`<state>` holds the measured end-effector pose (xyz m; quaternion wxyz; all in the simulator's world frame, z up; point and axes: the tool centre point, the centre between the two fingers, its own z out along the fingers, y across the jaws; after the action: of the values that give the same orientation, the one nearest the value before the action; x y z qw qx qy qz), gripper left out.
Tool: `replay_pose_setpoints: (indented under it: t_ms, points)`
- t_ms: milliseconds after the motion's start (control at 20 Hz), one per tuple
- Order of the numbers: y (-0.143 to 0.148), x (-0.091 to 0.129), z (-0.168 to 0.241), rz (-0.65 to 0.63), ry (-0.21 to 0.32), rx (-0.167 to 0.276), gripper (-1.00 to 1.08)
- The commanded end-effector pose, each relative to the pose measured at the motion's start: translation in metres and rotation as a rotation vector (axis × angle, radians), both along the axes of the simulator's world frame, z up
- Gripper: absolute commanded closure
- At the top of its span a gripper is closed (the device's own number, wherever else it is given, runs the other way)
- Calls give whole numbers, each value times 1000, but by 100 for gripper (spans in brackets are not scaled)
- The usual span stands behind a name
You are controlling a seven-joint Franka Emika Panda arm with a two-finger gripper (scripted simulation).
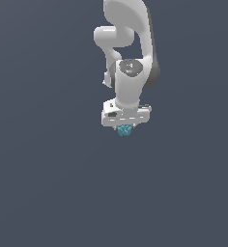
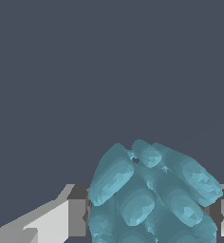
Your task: Pick up the object and move it to a goal position.
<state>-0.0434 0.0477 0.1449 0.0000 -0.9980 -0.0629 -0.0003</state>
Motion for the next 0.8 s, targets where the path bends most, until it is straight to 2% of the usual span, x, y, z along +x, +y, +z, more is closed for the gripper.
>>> replay_pose_setpoints:
  t_ms: [0, 400, 750]
  points:
    - [7, 12, 22, 0, 0, 0, 108]
    - [23, 42, 70, 0, 0, 0, 108]
    - [29, 54, 88, 0, 0, 0, 108]
